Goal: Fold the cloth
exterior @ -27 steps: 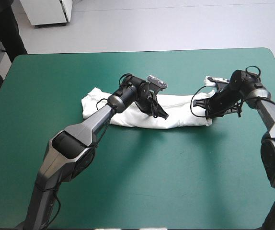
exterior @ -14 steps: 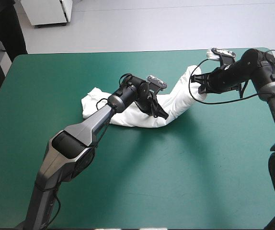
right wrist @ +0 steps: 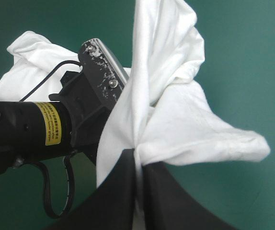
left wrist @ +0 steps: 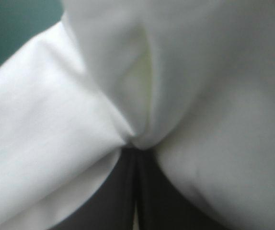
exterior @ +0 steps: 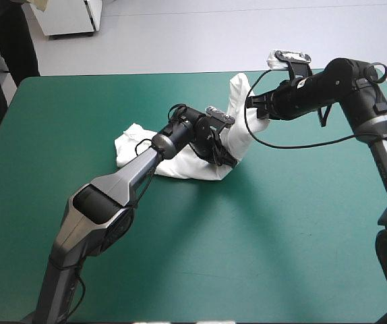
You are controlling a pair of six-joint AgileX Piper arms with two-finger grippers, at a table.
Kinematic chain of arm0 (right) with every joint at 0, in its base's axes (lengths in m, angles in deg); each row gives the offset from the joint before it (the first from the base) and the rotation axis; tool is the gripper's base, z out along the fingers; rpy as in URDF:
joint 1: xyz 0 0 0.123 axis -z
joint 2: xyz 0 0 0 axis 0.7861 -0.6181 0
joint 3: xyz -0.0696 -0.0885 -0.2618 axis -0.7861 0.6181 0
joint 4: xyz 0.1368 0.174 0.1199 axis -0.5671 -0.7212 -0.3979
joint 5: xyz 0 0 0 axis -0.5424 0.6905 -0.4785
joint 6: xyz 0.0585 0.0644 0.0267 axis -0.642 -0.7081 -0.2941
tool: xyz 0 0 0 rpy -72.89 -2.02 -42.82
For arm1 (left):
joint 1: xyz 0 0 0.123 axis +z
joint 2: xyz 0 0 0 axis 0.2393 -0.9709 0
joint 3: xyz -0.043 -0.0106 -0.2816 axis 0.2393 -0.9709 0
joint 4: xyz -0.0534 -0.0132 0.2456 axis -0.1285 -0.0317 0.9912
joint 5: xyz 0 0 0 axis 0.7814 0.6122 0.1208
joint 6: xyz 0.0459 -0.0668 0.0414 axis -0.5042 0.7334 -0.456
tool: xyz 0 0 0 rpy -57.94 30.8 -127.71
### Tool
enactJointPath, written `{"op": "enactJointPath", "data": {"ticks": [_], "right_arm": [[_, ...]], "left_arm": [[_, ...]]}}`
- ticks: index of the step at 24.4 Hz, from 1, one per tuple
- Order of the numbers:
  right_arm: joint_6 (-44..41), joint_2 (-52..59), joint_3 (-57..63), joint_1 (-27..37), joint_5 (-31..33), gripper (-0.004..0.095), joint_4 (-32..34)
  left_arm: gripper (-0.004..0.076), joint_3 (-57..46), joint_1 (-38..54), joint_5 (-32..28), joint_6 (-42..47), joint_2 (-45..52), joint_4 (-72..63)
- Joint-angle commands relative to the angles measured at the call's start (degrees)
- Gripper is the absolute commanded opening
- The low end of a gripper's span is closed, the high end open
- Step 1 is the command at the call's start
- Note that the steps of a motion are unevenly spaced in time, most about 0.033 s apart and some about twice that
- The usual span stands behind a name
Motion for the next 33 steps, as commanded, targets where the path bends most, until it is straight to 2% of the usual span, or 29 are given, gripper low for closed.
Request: {"op": "enactJointPath", "data": {"ticks": [1,6,8,11,17,22,26,29,33], "right_arm": [[0.3,3.2,-2.1,0.0,-2.4,-0.0016,0.1],[2.7,3.2,-2.1,-0.2,-3.2,-0.0016,-2.4],[4.0,3.2,-2.1,-1.1,-4.8,-0.0017,-2.9],[4.4,2.8,-2.1,-4.5,-7.6,-0.0016,-3.1],[4.7,0.7,-2.1,-10.1,-13.9,-0.0016,-3.2],[4.8,-1.7,-2.3,-15.1,-19.7,-0.0016,-3.3],[4.8,-5.2,-4.1,-18.6,-23.6,-0.0016,-4.7],[5.4,-11.3,-9.7,-21.7,-24.8,-0.0016,-5.7],[4.8,-20.9,-19.9,-25.5,-23.3,-0.0016,-6.4]], "left_arm": [[-0.0022,1.3,0.3,3.6,3.4,4.8,3.3],[-0.0022,-3.3,5.8,8.2,3.0,14.9,3.5],[-0.0022,-11.7,8.0,8.2,2.7,22.1,3.6],[-0.0022,-30.2,10.0,5.0,1.4,36.5,4.0],[-0.0022,-48.7,10.1,4.9,1.4,56.0,1.7],[-0.0022,-53.3,10.1,4.7,1.6,69.9,1.8],[-0.0022,-53.6,10.1,5.1,1.6,77.4,1.8],[-0.0022,-53.6,10.1,6.5,1.6,80.8,1.8],[-0.0022,-53.6,10.1,9.1,3.9,80.4,0.0]]}}
